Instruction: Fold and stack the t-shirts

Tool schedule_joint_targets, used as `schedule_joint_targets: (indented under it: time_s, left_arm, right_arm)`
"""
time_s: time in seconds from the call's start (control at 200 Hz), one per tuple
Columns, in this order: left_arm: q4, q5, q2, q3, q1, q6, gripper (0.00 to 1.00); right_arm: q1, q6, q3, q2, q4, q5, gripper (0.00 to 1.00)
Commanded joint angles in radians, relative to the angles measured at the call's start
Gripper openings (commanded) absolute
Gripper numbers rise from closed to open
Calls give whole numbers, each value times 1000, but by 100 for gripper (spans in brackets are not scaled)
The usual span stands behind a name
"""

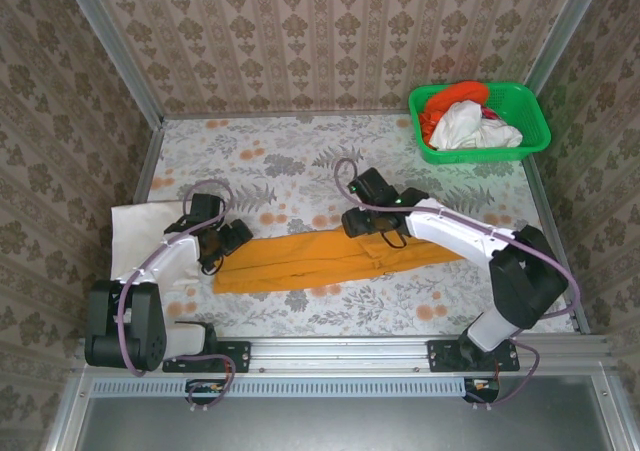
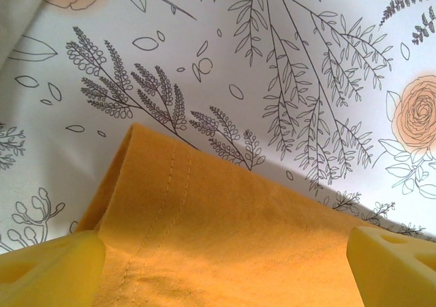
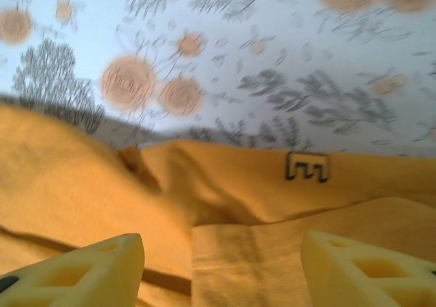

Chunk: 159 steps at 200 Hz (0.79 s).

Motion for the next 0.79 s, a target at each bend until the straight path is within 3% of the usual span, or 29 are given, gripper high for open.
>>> schedule_joint_targets:
  time_s: [0.0, 0.175, 0.255, 0.375, 0.555, 0.79]
  left_arm:
    - [12, 13, -7, 39, -10, 52, 93]
    - [33, -53, -92, 80, -100, 142, 96]
    - [182, 59, -108, 31, -137, 188, 96]
    - [325, 208, -17, -21, -138, 139, 100]
    - [340, 235, 56, -98, -141, 56, 100]
    - [217, 212, -55, -181, -177, -7, 100]
  right_arm:
    - [-79, 146, -9, 18, -49, 46, 60]
    - [-155, 349, -157, 2, -81, 51, 56]
    - [-189, 396, -230, 13, 0, -17, 55]
    - [-197, 400, -218, 94, 44, -47, 55]
    - [-197, 338, -64, 241, 67, -1, 55]
    - [-198, 250, 408, 585, -18, -52, 57]
